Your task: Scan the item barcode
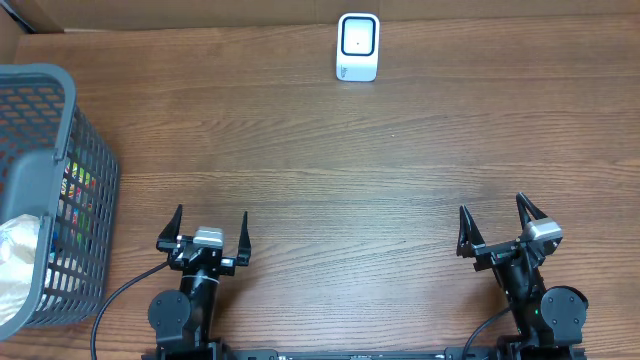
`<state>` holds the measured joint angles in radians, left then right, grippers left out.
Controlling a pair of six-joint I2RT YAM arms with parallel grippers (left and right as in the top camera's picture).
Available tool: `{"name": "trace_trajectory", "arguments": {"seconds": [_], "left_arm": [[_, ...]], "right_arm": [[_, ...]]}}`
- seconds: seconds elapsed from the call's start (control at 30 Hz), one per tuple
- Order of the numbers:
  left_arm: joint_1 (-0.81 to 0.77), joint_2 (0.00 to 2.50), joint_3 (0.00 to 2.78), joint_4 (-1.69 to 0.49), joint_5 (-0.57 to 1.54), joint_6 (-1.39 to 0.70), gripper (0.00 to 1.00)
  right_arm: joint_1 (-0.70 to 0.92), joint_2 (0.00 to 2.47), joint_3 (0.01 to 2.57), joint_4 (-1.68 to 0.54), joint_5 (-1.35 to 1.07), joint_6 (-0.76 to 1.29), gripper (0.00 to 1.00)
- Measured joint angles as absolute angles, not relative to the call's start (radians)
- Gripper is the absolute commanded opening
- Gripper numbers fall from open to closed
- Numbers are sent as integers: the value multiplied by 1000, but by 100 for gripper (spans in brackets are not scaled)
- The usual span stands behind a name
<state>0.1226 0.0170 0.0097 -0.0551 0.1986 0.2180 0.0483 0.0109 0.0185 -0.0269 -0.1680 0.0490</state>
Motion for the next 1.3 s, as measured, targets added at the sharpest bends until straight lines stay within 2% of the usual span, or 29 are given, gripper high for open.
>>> {"name": "trace_trajectory", "arguments": {"seconds": [0.27, 0.47, 0.73, 1.03, 1.3], "left_arm": [[123, 17, 14, -62, 273, 218, 100], [123, 37, 128, -197, 300, 218, 100], [123, 256, 366, -233, 323, 215, 100], [125, 634, 790, -445, 386, 183, 100], [125, 1004, 1336, -876, 438, 131, 100]], "right_arm": [[48, 11, 19, -15, -199, 52, 100], [48, 11, 46, -16, -229, 52, 100], [48, 93, 195, -16, -236, 52, 100], [49, 408, 484, -50, -239, 52, 100], [48, 854, 948, -229, -253, 52, 100]]}}
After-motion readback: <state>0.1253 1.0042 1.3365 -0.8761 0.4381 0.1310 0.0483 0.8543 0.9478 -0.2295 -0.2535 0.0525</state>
